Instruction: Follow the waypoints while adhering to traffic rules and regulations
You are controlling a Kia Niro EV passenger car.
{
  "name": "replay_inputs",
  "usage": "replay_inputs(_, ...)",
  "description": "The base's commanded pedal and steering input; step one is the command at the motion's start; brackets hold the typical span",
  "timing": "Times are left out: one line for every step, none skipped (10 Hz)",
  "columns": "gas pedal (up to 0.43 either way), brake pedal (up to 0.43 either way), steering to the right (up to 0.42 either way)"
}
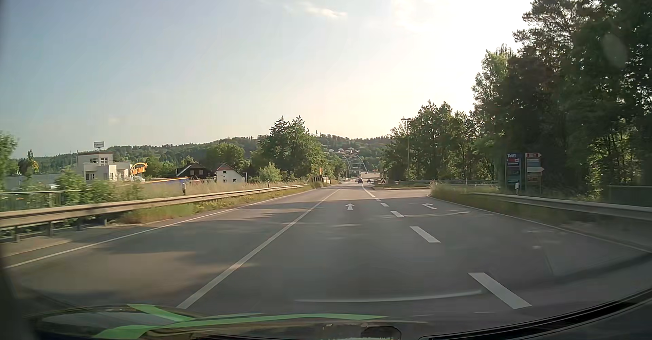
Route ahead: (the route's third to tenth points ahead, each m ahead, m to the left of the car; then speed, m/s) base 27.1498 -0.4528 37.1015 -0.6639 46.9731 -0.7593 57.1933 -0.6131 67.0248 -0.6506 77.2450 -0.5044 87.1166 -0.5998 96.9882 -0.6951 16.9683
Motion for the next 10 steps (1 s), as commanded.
replay_inputs(0.079,0.000,0.003)
replay_inputs(0.079,0.000,0.003)
replay_inputs(0.079,0.000,0.003)
replay_inputs(0.098,0.000,0.003)
replay_inputs(0.138,0.000,0.003)
replay_inputs(0.150,0.000,0.003)
replay_inputs(0.150,0.000,0.003)
replay_inputs(0.150,0.000,0.003)
replay_inputs(0.150,0.000,0.003)
replay_inputs(0.150,0.000,0.003)
